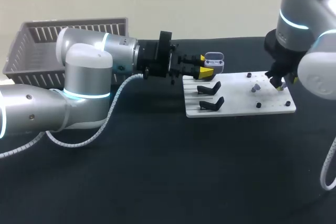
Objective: Pick up each earbud case from the left stands, insert the matching earbuds, close the lid, and place the case in the box.
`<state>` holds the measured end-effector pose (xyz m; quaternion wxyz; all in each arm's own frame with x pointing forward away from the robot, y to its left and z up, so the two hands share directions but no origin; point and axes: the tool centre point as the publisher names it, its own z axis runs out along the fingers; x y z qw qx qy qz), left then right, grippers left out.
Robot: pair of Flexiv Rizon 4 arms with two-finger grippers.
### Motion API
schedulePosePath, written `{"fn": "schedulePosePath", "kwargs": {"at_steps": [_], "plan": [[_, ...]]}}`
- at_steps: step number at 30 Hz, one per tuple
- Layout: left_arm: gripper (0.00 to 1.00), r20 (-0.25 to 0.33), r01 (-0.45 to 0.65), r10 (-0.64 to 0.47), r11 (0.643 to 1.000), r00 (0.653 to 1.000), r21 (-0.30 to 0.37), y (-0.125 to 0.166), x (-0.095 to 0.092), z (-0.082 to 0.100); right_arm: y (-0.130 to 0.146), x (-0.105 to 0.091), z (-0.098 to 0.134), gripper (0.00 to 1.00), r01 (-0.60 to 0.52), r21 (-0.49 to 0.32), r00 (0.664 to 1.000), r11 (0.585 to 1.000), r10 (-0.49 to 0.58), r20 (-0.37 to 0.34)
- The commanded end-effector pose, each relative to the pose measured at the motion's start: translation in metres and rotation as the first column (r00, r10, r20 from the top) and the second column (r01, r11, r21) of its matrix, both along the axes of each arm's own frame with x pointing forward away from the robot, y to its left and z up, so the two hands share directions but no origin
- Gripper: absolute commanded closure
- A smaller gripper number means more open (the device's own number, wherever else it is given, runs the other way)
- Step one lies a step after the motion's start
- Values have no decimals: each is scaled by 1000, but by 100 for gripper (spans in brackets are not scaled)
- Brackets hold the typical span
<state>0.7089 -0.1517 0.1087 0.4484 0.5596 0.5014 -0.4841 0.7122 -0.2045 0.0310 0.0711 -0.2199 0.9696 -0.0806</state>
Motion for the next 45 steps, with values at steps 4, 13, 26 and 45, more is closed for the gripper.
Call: {"fn": "schedulePosePath", "kwargs": {"at_steps": [4,13,26,45], "plan": [[100,0,0,0,1000,1000,-1,0,0,-1,0,3,-5,53,5,-8,1000,1000,-5,-1],[100,0,0,0,1000,1000,-1,0,0,-1,-2,3,-8,56,10,-16,1000,1000,-10,0],[100,0,0,0,1000,1000,-1,0,0,-1,-5,4,-7,75,18,-26,1000,1000,-18,3],[100,0,0,0,1000,1000,-1,0,0,-1,8,-24,26,100,90,-83,996,992,-88,27]]}}
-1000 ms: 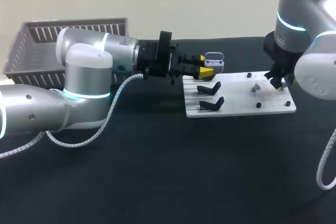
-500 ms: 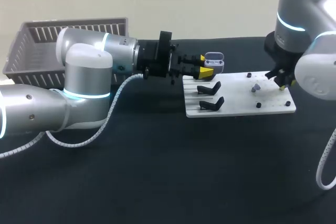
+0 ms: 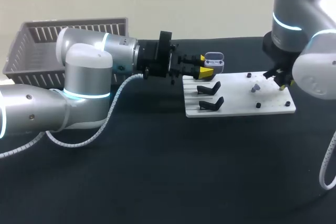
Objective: Pick up each earbud case from the left stands, insert the matching earbuds, close the lid, and place the case in the box.
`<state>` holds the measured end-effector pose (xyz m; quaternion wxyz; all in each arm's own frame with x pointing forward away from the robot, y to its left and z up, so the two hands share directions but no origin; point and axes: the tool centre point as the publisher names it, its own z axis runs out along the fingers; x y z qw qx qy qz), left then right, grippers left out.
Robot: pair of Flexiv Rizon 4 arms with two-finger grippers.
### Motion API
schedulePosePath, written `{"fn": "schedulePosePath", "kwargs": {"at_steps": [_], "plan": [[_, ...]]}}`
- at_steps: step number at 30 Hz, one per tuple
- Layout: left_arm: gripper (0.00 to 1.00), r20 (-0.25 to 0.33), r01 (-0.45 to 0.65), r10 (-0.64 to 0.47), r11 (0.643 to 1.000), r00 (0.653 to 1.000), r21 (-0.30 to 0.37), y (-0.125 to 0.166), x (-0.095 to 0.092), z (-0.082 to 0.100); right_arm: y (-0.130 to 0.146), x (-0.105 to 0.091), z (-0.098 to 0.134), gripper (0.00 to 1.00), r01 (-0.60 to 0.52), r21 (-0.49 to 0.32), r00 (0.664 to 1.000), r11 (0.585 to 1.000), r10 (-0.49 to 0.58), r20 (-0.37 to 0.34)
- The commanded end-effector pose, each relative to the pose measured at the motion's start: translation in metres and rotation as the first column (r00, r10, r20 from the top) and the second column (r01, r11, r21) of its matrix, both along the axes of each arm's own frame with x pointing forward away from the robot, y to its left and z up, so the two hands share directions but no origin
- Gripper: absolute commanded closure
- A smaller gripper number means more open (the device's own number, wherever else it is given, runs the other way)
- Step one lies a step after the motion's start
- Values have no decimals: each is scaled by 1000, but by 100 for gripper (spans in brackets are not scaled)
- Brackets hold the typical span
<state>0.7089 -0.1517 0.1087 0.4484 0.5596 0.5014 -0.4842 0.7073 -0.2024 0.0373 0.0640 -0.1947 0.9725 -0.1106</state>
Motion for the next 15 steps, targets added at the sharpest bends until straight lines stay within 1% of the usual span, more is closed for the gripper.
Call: {"fn": "schedulePosePath", "kwargs": {"at_steps": [1,2,5,7,9,10,12,13,15], "plan": [[100,0,0,0,1000,1000,-1,0,0,-1,8,-22,26,100,66,-26,998,998,-65,26],[100,0,0,0,1000,1000,-1,0,0,-1,9,-25,32,100,101,-16,995,995,-101,21],[100,0,0,0,1000,1000,-1,0,0,-1,17,-37,55,100,189,30,981,982,-190,41],[100,0,0,0,1000,1000,-1,0,0,-1,24,-45,65,100,236,70,970,969,-239,51],[100,0,0,0,1000,1000,-1,0,0,-1,33,-52,75,100,275,73,958,959,-279,58],[100,0,0,0,1000,1000,-1,0,0,-1,38,-56,79,100,298,91,951,950,-303,56],[100,0,0,0,1000,1000,-1,0,0,-1,49,-64,87,100,325,73,942,943,-330,67],[100,0,0,0,1000,1000,-1,0,0,-1,56,-68,91,100,339,100,935,935,-347,69],[100,0,0,0,1000,1000,-1,0,0,-1,68,-76,99,100,357,85,928,930,-363,82]]}}
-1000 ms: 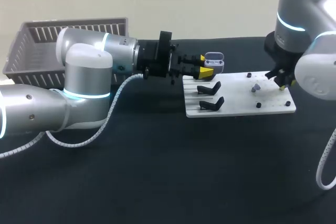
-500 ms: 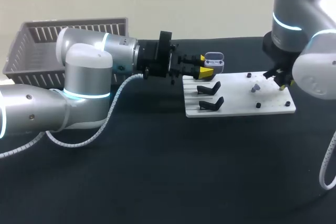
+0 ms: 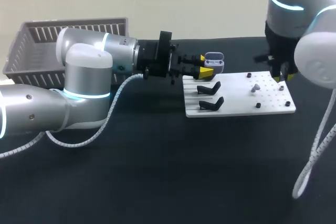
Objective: Pick up each earbud case from the left stands, insert the matching earbuds, close the lid, and place the case in the box.
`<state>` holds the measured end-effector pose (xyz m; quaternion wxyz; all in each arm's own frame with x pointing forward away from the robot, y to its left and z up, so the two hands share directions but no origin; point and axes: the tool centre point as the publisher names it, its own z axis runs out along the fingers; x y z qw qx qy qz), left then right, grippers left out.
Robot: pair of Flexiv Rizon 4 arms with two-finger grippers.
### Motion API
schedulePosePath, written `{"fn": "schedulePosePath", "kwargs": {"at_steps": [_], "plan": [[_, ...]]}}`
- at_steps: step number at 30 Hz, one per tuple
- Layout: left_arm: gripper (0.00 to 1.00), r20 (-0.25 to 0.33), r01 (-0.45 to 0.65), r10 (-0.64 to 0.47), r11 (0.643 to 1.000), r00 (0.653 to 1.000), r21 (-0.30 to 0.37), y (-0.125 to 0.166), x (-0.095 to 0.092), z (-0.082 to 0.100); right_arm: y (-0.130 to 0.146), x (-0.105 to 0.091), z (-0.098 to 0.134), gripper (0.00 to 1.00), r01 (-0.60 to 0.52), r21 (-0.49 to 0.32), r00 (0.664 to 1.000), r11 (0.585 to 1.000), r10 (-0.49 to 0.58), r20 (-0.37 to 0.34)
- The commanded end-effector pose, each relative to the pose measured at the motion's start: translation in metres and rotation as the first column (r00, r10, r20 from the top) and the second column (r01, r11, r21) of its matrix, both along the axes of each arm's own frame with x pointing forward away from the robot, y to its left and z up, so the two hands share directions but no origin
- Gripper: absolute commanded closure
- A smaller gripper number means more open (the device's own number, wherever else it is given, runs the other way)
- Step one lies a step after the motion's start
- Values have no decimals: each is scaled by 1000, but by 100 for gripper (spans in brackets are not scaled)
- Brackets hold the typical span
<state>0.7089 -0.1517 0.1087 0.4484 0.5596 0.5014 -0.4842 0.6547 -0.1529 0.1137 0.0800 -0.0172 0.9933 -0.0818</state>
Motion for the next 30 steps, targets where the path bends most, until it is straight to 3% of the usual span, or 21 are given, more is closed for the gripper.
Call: {"fn": "schedulePosePath", "kwargs": {"at_steps": [1,15,30], "plan": [[100,0,0,0,1000,1000,-1,0,0,-1,24,-26,27,100,35,-20,998,999,-34,48],[100,0,0,0,1000,1000,-1,0,0,-1,91,-48,64,100,118,-48,991,992,-114,70],[100,0,0,0,1000,1000,-1,0,0,-1,91,-48,64,100,118,-48,991,992,-114,70]]}}
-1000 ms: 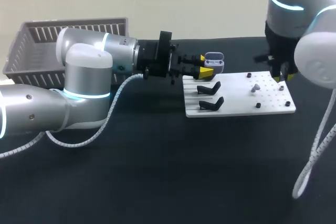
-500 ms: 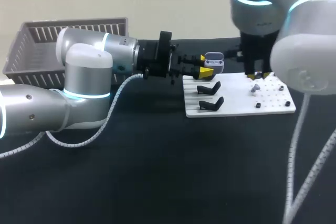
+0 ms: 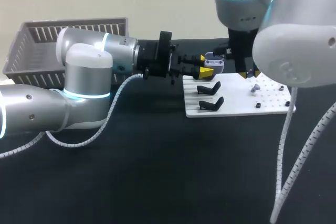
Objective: Pick up each earbud case from the left stands, insert the matching earbuds, close the lid, and place the case in the box.
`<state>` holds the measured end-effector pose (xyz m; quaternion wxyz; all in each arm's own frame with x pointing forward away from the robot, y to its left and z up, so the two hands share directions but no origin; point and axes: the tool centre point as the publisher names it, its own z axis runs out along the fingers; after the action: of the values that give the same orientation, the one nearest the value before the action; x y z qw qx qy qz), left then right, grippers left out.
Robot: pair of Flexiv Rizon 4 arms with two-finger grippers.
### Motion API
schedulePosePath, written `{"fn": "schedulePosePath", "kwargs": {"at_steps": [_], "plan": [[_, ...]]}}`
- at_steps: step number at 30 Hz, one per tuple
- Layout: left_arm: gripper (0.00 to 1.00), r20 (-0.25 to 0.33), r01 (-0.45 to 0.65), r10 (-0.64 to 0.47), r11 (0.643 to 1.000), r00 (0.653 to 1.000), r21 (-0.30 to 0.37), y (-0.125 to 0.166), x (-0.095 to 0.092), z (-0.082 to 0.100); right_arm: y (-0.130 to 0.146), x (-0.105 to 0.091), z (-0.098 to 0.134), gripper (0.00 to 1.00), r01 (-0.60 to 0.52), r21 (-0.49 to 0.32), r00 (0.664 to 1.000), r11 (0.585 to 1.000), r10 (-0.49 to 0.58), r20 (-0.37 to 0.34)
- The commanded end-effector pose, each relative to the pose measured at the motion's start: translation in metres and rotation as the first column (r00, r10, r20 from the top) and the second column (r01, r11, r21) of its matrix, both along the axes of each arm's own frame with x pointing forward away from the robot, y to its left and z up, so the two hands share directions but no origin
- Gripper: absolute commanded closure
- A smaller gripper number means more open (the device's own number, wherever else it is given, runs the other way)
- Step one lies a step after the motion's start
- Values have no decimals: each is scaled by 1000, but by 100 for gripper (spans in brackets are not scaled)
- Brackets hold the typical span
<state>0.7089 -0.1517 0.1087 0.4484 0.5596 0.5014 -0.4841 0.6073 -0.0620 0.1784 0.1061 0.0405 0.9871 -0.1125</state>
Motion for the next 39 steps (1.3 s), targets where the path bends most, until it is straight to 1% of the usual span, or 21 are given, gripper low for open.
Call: {"fn": "schedulePosePath", "kwargs": {"at_steps": [1,4,6,8,12,20,26,29,31,39], "plan": [[100,0,0,0,1000,1000,-1,0,0,-1,5,0,0,100,20,14,1000,1000,-20,-3],[100,0,0,0,1000,1000,-1,0,0,-1,16,3,1,100,112,24,993,993,-111,-49],[100,0,0,0,1000,1000,-1,0,0,-1,19,5,5,100,202,22,978,979,-201,-63],[100,0,0,0,1000,1000,-1,0,0,-1,22,5,8,100,262,35,962,964,-259,-84],[100,0,0,0,1000,1000,-1,0,0,-1,25,7,10,100,331,46,937,943,-322,-138],[100,0,0,0,1000,1000,-1,0,0,-1,34,18,8,100,364,57,919,929,-349,-182],[100,0,0,0,1000,1000,-1,0,0,-1,40,28,7,100,391,40,905,919,-377,-197],[100,0,0,0,1000,1000,-1,0,0,-1,43,34,6,100,410,17,898,912,-400,-185],[100,0,0,0,1000,1000,-1,0,0,-1,43,38,5,100,422,17,895,906,-414,-169],[100,0,0,0,1000,1000,-1,0,0,-1,43,38,5,100,422,17,895,906,-414,-169]]}}
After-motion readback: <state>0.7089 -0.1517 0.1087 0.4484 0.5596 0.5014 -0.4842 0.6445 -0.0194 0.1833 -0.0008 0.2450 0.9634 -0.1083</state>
